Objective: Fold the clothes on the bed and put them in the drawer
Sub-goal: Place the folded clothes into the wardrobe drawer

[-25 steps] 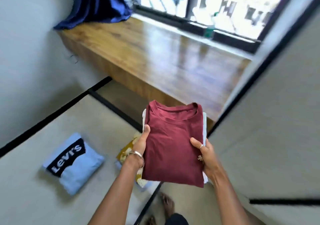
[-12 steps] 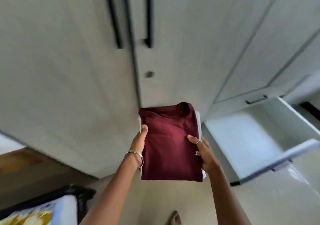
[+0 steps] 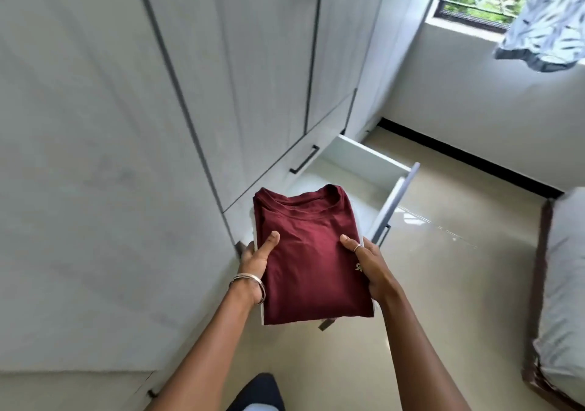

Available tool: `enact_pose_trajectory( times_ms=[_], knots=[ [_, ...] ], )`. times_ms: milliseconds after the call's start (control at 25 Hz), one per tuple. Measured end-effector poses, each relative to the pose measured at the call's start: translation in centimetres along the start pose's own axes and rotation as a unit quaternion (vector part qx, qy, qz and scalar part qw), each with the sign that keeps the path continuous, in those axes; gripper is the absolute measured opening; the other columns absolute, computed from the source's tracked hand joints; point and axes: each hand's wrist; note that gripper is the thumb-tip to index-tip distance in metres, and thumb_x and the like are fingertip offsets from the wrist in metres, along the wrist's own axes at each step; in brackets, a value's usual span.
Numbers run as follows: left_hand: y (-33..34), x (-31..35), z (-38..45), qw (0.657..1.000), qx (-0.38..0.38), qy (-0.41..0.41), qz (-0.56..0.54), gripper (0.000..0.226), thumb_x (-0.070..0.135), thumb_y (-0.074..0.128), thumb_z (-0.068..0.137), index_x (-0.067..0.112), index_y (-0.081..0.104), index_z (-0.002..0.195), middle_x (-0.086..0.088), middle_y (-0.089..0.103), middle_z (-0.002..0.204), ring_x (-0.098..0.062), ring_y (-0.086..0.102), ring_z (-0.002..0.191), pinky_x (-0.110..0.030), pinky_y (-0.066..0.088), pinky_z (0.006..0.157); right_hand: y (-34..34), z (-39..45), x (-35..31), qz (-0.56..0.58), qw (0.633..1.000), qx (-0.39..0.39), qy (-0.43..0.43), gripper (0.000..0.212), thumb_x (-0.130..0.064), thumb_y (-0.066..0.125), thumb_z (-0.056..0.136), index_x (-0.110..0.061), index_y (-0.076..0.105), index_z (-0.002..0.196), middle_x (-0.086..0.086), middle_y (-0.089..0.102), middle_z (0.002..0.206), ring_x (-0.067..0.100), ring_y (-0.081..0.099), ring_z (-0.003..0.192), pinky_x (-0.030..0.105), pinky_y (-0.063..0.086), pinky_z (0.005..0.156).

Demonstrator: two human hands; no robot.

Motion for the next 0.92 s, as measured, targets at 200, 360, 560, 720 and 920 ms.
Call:
enact_pose_trajectory(
  times_ms=[200, 360, 560, 720, 920],
  knots=[
    [7.7, -0.5, 6.0, 1.0, -0.002, -0.024, -0.01, 0.044, 0.046, 0.069, 0.083, 0.021, 0.058, 0.117, -0.005, 0.065, 0.117, -0.022, 0.064, 0.1, -0.043, 0.051, 0.094, -5.4, 7.5, -2.5, -0.036, 0.999, 0.024, 0.01, 0.018, -0.028, 0.072, 0.088, -0.013, 0.065, 0.095, 0.005, 0.073, 0.084, 0.02, 0.07, 0.072, 0.032, 0.054, 0.065],
    [11.7, -1.0, 13.1, 0.998, 0.032, -0.053, -0.008, 0.061, 0.064, 0.063, 0.079, 0.025, 0.051, 0.125, -0.001, 0.06, 0.12, -0.025, 0.06, 0.108, -0.042, 0.049, 0.095, -7.5, 16.7, -4.7, -0.089, 0.995, 0.009, 0.032, 0.017, -0.025, 0.068, 0.091, -0.012, 0.063, 0.101, 0.005, 0.072, 0.087, 0.02, 0.069, 0.073, 0.033, 0.054, 0.067],
    [14.7, -2.6, 21.4, 0.984, 0.065, -0.161, -0.033, 0.081, 0.084, 0.059, 0.061, 0.038, 0.047, 0.126, 0.004, 0.057, 0.127, -0.025, 0.06, 0.112, -0.049, 0.048, 0.098, -9.0, 28.1, -5.4, -0.165, 0.983, -0.033, 0.078, 0.019, -0.029, 0.062, 0.096, -0.014, 0.059, 0.107, 0.005, 0.069, 0.096, 0.019, 0.068, 0.08, 0.031, 0.053, 0.069],
    [15.7, -5.2, 25.9, 0.975, 0.096, -0.191, -0.068, 0.064, 0.066, 0.069, 0.072, 0.032, 0.051, 0.122, -0.001, 0.065, 0.119, -0.026, 0.065, 0.105, -0.053, 0.051, 0.094, -9.4, 35.4, -3.5, -0.224, 0.967, -0.078, 0.097, 0.02, -0.029, 0.059, 0.097, -0.016, 0.058, 0.113, 0.011, 0.07, 0.109, 0.022, 0.069, 0.091, 0.036, 0.056, 0.079],
    [18.0, -10.0, 33.9, 0.959, 0.141, -0.212, -0.121, 0.055, 0.031, 0.08, 0.071, 0.025, 0.055, 0.12, -0.01, 0.068, 0.117, -0.031, 0.068, 0.101, -0.057, 0.051, 0.091, -11.1, 46.2, -0.1, -0.316, 0.936, -0.127, 0.084, 0.014, -0.032, 0.057, 0.094, -0.024, 0.06, 0.105, 0.001, 0.07, 0.106, 0.022, 0.067, 0.098, 0.049, 0.052, 0.095]
  ],
)
Point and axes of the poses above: each hand's wrist, its own z-axis towards the middle knuckle, its own y-axis out of the palm, x = y × z
